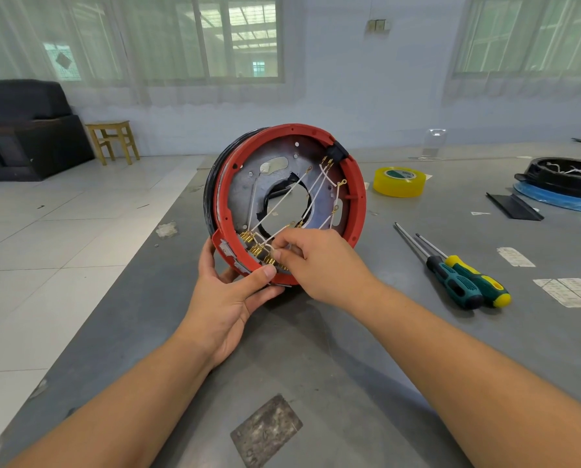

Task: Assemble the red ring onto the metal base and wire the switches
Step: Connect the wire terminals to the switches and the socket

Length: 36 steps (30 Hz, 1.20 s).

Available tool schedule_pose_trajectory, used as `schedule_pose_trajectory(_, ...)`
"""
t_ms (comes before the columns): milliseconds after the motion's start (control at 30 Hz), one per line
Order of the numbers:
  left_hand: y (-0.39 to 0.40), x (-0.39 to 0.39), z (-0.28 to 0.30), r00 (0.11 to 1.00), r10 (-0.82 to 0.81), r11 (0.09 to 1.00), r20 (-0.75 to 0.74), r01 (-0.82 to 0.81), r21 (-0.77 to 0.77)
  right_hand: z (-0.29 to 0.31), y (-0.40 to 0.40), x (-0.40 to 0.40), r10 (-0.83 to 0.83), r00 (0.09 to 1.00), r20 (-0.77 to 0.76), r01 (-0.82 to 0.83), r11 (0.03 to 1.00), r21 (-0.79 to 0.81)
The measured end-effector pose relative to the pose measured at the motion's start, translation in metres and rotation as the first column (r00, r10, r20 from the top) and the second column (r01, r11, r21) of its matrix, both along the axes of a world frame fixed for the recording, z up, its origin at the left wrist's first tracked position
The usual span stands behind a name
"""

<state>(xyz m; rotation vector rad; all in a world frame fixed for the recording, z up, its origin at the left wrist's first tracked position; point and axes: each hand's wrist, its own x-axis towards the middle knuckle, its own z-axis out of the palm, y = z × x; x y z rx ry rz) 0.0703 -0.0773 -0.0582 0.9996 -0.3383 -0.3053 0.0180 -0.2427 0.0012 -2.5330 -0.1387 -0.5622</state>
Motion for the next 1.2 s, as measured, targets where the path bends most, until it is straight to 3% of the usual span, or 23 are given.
schedule_pose_trajectory(233,0.010,0.009,0.004,0.989,-0.150,0.984,0.009,0.149,0.098,0.003,-0.014,0.001,0.028,0.999,-0.026,-0.025,0.996,0.089)
schedule_pose_trajectory(533,0.006,0.008,0.001,0.993,-0.003,0.980,0.122,-0.022,0.200,0.005,-0.018,0.005,0.046,0.998,-0.049,-0.039,0.991,0.129)
schedule_pose_trajectory(867,0.006,0.010,0.000,0.994,0.001,0.980,0.112,-0.023,0.197,0.003,-0.016,0.005,0.059,0.997,-0.042,-0.054,0.991,0.121)
schedule_pose_trajectory(1200,0.005,0.010,0.003,0.997,-0.028,0.990,0.075,0.017,0.138,0.002,-0.010,0.001,-0.011,0.997,0.079,0.010,1.000,0.022)
